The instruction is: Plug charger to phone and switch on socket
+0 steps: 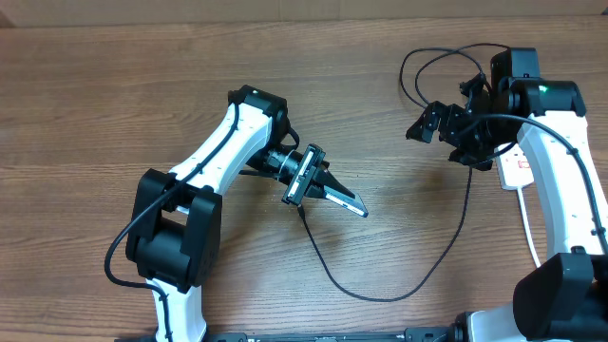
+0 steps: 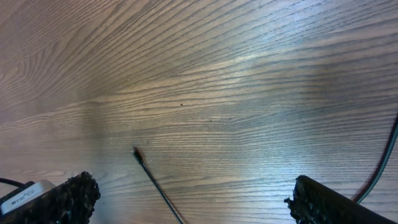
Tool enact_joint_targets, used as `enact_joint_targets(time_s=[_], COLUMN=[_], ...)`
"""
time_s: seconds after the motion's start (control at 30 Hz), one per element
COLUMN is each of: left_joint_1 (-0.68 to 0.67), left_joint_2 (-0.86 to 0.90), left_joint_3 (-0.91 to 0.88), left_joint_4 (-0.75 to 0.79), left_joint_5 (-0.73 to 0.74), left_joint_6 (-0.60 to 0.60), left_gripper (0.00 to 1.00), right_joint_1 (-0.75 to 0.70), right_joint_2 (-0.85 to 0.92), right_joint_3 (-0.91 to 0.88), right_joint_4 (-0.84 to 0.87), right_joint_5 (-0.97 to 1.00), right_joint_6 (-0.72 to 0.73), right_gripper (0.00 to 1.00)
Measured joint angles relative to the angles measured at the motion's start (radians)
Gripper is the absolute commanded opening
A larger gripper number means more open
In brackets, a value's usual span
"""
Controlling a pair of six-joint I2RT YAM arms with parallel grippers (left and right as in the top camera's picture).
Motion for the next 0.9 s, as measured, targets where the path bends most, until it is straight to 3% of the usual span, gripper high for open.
enact_joint_targets(time_s=[0.5,0.9], left_joint_1=[0.0,0.0], left_joint_2=[0.0,0.0], left_joint_3=[0.0,0.0], left_joint_4=[0.0,0.003], left_joint_5=[-0.01,-0.143], left_joint_6=[0.0,0.0], left_gripper=[0.04,0.04], right_joint_1=[0.0,0.0], right_joint_2=[0.0,0.0], right_joint_3=[0.0,0.0], right_joint_4=[0.0,0.0], right_joint_5=[0.0,0.0], right_joint_6=[0.001,0.001], right_gripper=[1.0,1.0])
